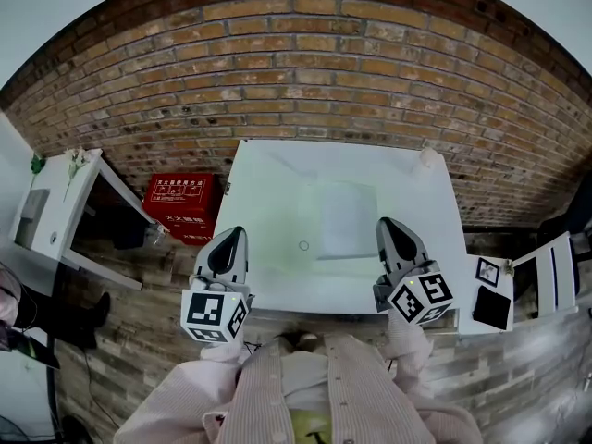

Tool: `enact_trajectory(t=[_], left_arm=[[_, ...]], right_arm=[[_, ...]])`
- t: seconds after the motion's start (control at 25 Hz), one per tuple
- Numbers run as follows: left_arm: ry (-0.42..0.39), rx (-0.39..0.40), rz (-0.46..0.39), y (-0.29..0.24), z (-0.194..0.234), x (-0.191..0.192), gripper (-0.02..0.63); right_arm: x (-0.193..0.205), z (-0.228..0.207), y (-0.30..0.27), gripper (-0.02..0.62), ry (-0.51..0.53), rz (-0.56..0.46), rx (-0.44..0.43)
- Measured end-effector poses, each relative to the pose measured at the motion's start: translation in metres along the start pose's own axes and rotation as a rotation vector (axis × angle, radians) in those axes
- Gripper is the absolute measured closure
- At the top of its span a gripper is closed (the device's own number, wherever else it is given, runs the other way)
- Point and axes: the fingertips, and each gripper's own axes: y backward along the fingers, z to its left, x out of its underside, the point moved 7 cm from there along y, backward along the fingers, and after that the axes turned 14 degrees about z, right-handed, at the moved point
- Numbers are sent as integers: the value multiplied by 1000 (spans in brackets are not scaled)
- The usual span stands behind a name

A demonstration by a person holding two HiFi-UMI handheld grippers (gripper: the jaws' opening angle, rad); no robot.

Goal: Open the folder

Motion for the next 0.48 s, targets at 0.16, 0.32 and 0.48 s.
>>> enact_trajectory(t=[0.16, 0.32, 0.48], left_arm=[[4, 0, 7, -1, 1, 2, 612], [4, -2, 13, 0, 2, 3, 612], [7, -4, 20, 0, 5, 4, 612]], right_arm=[[1, 0, -1, 592, -7, -1, 1], [3, 0, -1, 592, -13, -4, 5], [3, 1, -2, 592, -17, -3, 9]])
